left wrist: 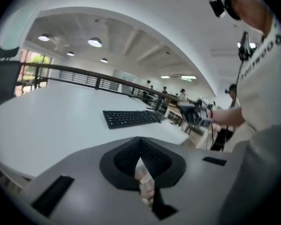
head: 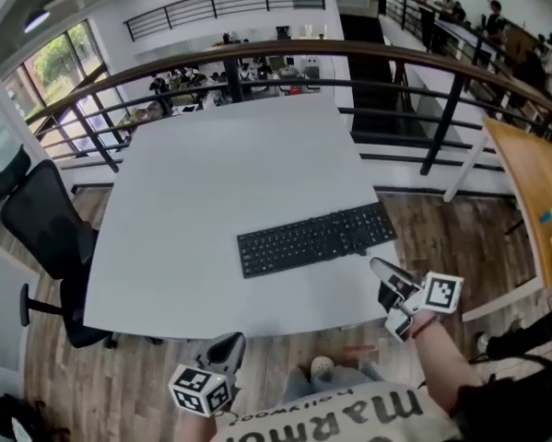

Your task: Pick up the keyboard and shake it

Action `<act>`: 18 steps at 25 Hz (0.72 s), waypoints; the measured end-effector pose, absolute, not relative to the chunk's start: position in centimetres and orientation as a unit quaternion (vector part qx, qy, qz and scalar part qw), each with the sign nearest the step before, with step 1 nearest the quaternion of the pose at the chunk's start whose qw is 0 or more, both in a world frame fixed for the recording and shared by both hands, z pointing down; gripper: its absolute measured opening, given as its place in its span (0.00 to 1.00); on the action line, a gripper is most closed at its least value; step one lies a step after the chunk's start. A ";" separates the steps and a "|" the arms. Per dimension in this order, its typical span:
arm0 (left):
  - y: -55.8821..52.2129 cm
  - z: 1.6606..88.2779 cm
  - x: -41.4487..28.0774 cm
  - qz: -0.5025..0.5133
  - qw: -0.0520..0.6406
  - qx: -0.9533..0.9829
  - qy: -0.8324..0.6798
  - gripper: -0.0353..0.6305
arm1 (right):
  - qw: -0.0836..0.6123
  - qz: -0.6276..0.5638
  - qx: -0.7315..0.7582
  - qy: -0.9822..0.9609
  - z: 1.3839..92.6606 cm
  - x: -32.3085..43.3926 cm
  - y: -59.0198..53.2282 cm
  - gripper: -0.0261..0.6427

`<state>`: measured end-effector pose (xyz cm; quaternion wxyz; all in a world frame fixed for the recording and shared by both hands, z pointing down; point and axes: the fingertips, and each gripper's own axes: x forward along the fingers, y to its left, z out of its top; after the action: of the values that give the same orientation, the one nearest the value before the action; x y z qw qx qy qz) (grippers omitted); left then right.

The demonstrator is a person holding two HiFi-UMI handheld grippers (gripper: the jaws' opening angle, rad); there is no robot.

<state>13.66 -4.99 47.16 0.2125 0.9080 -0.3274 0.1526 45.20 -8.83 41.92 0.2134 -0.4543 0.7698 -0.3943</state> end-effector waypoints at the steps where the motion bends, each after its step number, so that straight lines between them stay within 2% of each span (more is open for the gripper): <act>1: -3.5 47.6 13.5 0.177 0.196 0.911 -0.316 0.06 | 0.223 -0.375 -0.440 0.785 40.2 43.8 -8.6 0.12; 4: -0.2 48.9 12.1 0.202 0.208 0.904 -0.314 0.06 | 0.230 -0.341 -0.453 0.791 37.1 41.5 -6.1 0.12; 8: 1.3 47.7 8.6 0.169 0.252 0.882 -0.361 0.06 | 0.245 -0.324 -0.458 0.791 34.3 40.2 -1.5 0.12; 12: 1.9 45.0 4.8 0.101 0.296 0.851 -0.421 0.06 | 0.161 -0.312 -0.521 0.778 34.7 40.2 2.1 0.12; 16: 4.0 39.5 4.6 0.033 0.248 0.868 -0.429 0.06 | 0.075 -0.262 -0.619 0.737 36.1 41.9 5.9 0.12; 18: 5.6 37.3 5.8 -0.015 0.262 0.883 -0.390 0.06 | 0.063 -0.233 -0.631 0.737 35.9 42.1 7.6 0.12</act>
<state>5.78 5.60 37.32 0.2615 0.8826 -0.3904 -0.0149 42.09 7.61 35.89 0.0628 -0.6313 0.7370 -0.2332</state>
